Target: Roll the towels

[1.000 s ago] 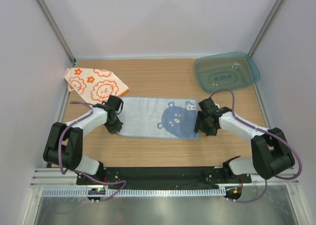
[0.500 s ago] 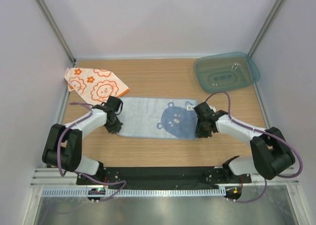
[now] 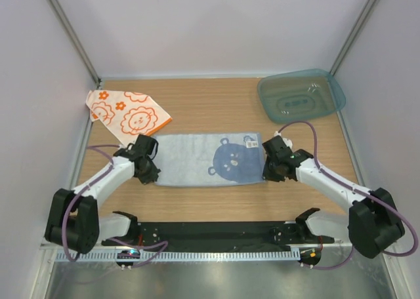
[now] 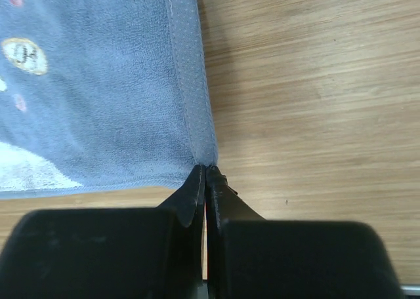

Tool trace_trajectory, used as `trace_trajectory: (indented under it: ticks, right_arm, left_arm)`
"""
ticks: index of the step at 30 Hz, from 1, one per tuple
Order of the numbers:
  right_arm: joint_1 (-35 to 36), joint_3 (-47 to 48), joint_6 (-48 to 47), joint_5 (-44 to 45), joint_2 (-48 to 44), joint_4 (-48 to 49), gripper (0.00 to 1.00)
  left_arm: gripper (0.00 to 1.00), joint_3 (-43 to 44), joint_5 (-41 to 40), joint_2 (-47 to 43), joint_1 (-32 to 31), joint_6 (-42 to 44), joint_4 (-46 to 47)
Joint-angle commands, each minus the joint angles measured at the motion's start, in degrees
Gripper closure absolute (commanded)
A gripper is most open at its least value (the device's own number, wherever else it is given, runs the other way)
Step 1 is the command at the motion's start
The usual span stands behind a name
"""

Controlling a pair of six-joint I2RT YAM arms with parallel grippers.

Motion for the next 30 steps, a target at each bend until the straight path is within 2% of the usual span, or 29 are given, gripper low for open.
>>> trace_trajectory:
  ticks: [1, 9, 14, 24, 30]
  right_arm:
    - [0.6, 0.1, 1.4, 1.8, -4.0, -4.2, 0.99]
    - [4.5, 0.3, 5.5, 3.4, -13.1, -10.0, 0.99]
    - [4.7, 2.7, 6.0, 5.0, -15.0, -12.4, 0.99]
    - [3.9, 16.1, 0.6, 8.1, -1.0, -12.6, 0.99]
    - [-2.7, 21.5, -4.0, 5.1, 8.2, -9.5, 0.99]
  left_arm:
    - [0.99, -0.6, 1.2, -5.4, -0.2, -1.4, -4.3]
    - [1.0, -2.0, 4.5, -18.3, -1.2, -4.2, -10.2]
    - [0.99, 0.5, 3.8, -21.1, -1.3, -4.0, -13.4]
    - [0.96, 13.8, -1.8, -11.5, -1.2, 0.8, -16.0]
    - [0.96, 20.7, -3.1, -0.8, 0.0, 4.0, -14.3]
